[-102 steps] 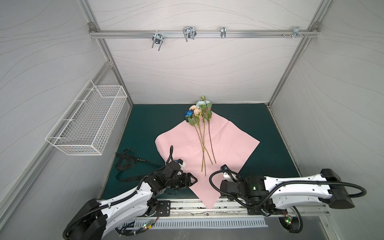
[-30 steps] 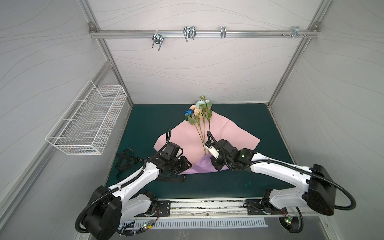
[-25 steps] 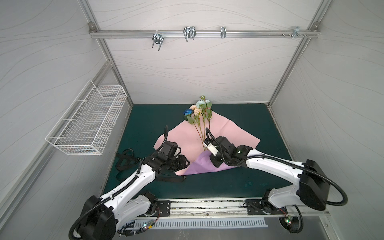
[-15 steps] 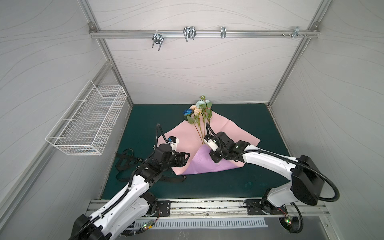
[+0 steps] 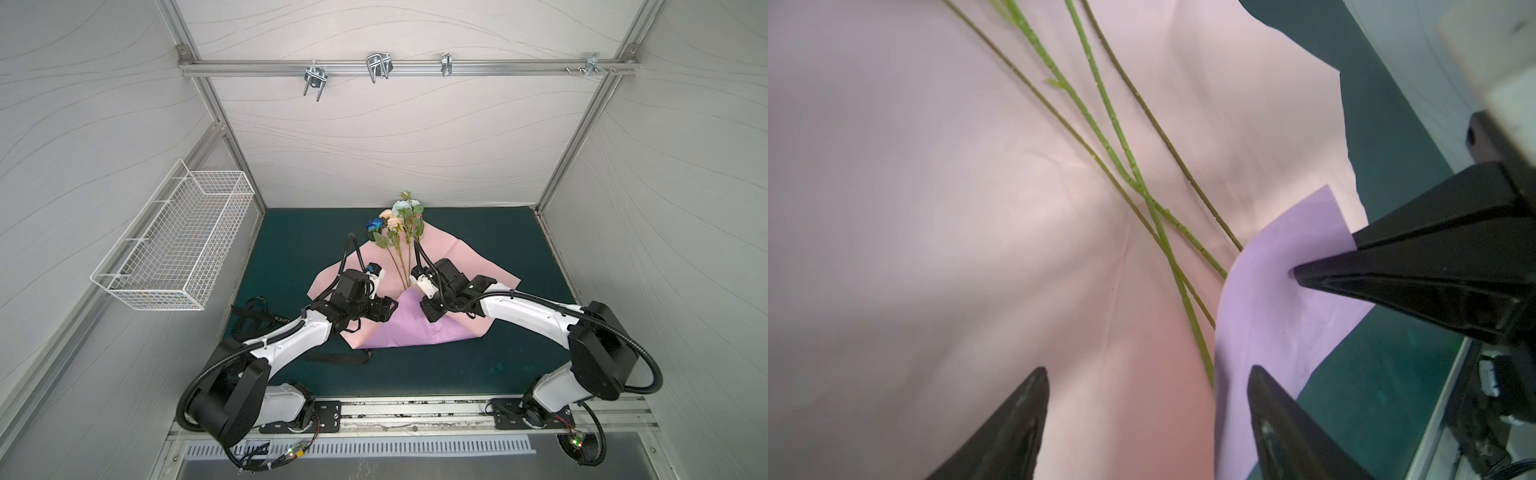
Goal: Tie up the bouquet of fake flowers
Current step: 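Push the folded lilac corner toward the rose stems with both grippers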
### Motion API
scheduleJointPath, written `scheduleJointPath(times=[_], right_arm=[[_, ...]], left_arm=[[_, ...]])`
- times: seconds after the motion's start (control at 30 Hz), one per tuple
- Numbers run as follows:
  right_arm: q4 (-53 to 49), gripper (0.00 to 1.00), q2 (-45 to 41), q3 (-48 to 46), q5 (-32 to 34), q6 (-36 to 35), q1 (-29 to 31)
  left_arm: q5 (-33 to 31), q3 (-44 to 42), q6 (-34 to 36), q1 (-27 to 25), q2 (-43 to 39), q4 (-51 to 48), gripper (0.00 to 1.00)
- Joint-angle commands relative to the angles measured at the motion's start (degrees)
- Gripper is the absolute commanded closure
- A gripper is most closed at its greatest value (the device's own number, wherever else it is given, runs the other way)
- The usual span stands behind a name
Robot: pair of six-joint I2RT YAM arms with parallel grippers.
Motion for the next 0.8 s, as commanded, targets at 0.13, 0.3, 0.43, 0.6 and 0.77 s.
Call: scheduleJointPath(times=[0.13,0.3,0.43,0.6,0.77], right_arm=[[2.2,1.0,2.5,2.3,-2.9,0.0,-2.4],[2.5,1.0,5.5,4.2,-3.7,-0.5,-3.0],[2.7,1.0,8.3,5.2,-4.6,-0.9,-3.6],[2.9,1.0,10.6,5.7,-5.1,-1.0,-4.3],[2.9,1.0,11.4,5.7,-4.8,-0.2,-5.4]], left_arm=[[9.4,10.0,8.4,2.7,9.0,-4.3,0.3],[11.2,12.5,9.6,3.3,12.3,-7.0,0.33],[9.8,13.9,10.3,3.4,15.0,-8.2,0.35],[11.5,15.4,10.1,3.5,18.8,-8.4,0.46],[12.8,17.7,10.1,3.5,22.2,-8.9,0.61]])
